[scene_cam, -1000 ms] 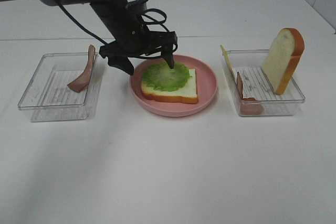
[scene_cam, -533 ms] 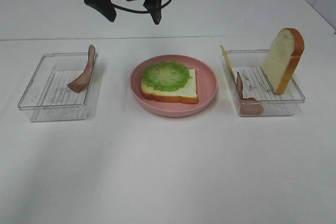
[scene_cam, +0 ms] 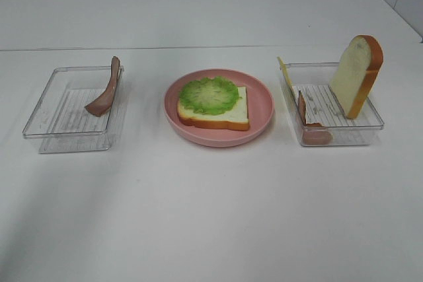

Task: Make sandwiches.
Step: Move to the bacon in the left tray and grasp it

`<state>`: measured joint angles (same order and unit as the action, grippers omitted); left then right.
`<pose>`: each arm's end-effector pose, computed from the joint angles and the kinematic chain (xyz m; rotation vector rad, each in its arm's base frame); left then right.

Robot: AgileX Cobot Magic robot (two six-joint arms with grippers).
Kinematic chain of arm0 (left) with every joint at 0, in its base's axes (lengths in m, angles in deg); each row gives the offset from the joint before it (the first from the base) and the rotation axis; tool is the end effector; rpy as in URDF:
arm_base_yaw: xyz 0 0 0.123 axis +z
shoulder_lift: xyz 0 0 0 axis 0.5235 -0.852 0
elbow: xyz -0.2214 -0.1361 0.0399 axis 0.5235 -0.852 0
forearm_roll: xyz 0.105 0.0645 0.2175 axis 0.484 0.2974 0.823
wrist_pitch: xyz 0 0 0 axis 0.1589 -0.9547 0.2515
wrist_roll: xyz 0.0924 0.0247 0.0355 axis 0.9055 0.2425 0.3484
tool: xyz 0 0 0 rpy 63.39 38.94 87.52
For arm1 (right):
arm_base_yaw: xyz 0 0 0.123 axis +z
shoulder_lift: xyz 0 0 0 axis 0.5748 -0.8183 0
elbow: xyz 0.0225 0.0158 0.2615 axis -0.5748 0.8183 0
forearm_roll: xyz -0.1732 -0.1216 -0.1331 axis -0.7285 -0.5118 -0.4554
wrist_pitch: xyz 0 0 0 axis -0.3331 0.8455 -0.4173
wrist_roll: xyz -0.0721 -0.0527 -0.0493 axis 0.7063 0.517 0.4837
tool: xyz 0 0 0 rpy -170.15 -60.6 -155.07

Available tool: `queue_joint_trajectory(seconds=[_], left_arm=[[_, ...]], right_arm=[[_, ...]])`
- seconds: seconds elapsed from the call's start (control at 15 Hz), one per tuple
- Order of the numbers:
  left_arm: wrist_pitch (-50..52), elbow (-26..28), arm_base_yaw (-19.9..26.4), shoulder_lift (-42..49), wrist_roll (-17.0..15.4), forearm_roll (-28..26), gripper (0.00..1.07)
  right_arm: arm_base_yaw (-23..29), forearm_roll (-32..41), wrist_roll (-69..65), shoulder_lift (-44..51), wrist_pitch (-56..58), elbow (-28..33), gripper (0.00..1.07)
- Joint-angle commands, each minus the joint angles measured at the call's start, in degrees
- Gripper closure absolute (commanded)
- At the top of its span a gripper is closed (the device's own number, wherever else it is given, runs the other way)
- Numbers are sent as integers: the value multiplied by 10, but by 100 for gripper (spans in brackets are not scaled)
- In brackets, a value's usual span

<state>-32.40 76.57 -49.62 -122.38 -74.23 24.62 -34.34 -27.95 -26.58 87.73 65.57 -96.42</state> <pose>0.4419 -0.1470 0.2960 0.1635 2.6282 -0.2138 0.0275 0.0004 0.2544 0.0534 2.1333 0.0448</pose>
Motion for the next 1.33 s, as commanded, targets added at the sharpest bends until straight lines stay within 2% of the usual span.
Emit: queue_joint_trajectory(seconds=[0.07,0.2,0.47,0.6,0.67,1.33], left_arm=[[-59,-6,26,5,-3,-17,15],[-54,-6,42,-10,-3,-32,15],[-35,-6,42,-70,-5,-32,15],[-20,-6,42,-94,-19,-21,15],[6,-6,42,-123,-41,-17,15],[69,-3,42,-197,-78,-19,16]], right_arm=[[-1,0,2,19,-5,2,9],[-1,0,2,19,-5,2,9],[-1,0,2,19,-5,2,9],[-1,0,2,19,-5,2,9],[-1,0,2,19,-5,2,9],[-1,0,2,19,-5,2,9]])
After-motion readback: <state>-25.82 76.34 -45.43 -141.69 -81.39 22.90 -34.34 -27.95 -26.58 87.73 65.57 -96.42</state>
